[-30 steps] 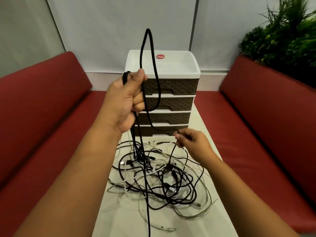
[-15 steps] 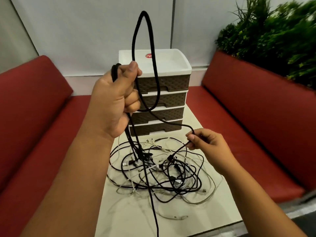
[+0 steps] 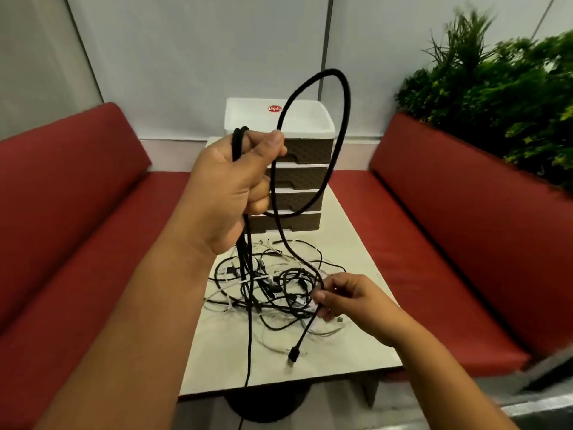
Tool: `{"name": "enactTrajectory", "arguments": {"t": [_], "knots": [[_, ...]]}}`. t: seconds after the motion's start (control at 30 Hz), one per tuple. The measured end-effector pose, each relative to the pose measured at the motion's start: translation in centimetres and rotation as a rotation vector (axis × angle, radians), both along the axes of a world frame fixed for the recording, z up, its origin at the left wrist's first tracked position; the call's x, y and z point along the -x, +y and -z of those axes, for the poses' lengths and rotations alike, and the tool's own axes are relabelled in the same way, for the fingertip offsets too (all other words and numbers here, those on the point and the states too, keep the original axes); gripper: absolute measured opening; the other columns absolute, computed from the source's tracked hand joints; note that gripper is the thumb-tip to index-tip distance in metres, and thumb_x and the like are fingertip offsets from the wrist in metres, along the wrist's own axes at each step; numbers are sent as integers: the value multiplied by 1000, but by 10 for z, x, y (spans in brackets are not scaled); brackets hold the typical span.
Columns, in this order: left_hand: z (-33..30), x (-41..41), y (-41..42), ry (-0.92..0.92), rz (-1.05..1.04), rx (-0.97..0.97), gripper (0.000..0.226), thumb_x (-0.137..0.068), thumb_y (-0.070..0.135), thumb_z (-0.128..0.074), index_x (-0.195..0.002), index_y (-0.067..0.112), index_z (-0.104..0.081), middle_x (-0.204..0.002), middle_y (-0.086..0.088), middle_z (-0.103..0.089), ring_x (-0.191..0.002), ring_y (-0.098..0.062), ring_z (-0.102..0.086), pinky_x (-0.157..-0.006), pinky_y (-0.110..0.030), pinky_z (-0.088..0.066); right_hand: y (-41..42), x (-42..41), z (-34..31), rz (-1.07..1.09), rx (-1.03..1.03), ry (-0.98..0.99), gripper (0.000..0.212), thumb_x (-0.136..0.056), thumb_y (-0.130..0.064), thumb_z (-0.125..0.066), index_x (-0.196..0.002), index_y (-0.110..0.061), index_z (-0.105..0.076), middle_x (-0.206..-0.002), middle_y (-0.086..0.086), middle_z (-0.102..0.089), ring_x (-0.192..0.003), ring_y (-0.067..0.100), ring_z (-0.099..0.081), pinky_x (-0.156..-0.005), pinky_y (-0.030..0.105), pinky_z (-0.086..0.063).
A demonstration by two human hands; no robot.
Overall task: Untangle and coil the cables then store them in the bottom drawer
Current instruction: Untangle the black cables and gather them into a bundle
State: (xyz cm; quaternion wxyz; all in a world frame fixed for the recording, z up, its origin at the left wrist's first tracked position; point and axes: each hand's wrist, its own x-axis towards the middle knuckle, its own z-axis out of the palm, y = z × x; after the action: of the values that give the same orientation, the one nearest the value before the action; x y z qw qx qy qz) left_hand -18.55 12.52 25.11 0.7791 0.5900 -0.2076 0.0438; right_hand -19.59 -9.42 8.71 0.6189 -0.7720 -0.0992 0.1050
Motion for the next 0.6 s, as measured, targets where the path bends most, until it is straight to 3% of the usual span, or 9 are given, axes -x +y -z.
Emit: {"name": "enactTrajectory", "arguments": {"t": [0.07, 0.2, 0.37, 0.43, 0.47, 0.53, 0.6], "knots": [[-5, 25, -10, -37, -5, -27, 22, -87, 31, -58, -88, 9, -58, -43, 14, -35, -39, -4, -20, -39, -21, -16, -6, 20, 5, -106, 20, 29, 16, -92, -7, -64, -90, 9, -62, -75, 10, -64, -72, 20, -66, -68, 29, -54], [-12, 66, -30, -10, -7, 14, 43, -99, 44, -40, -95, 9, -64, -47, 9, -21, -40, -6, -15, -41, -21, -14, -22, 63, 14, -246, 72, 95, 6, -92, -8, -64, -87, -7, -67, -76, 12, -65, -74, 18, -67, -72, 30, -55], [-14, 99, -33, 37, -40, 69, 44, -105, 40, -32, -88, 12, -61, -45, 10, -20, -38, -4, -14, -40, -17, -12, -37, 98, 30, -313, 222, 170, 12, -92, -11, -65, -97, -1, -67, -93, 16, -70, -79, 21, -69, -74, 33, -56], [-11, 108, -30, 58, -48, 62, 43, -105, 41, -33, -88, 13, -61, -45, 11, -21, -38, -4, -15, -39, -17, -13, -40, 103, 35, -381, 446, 186, 7, -94, -14, -62, -92, -9, -67, -92, 17, -70, -77, 19, -67, -74, 30, -57], [-7, 113, -29, 73, -55, 54, 43, -104, 41, -33, -89, 13, -61, -45, 11, -21, -38, -4, -15, -39, -17, -13, -44, 106, 37, -421, 626, 176, 10, -95, -17, -60, -86, -17, -64, -87, 11, -69, -74, 14, -64, -70, 22, -55], [4, 123, -27, 106, -49, 46, 42, -104, 41, -33, -91, 14, -61, -45, 11, -21, -39, -4, -14, -40, -16, -12, -52, 112, 36, -463, 942, 148, 27, -96, -20, -55, -70, -25, -53, -80, 0, -61, -61, 2, -53, -54, 9, -40], [19, 131, -27, 149, -46, 34, 41, -103, 42, -33, -92, 14, -60, -46, 10, -19, -39, -4, -13, -41, -15, -12, -61, 116, 35, -463, 989, 204, 31, -97, -17, -50, -67, -22, -50, -78, 6, -64, -50, -2, -50, -51, 11, -40]]}}
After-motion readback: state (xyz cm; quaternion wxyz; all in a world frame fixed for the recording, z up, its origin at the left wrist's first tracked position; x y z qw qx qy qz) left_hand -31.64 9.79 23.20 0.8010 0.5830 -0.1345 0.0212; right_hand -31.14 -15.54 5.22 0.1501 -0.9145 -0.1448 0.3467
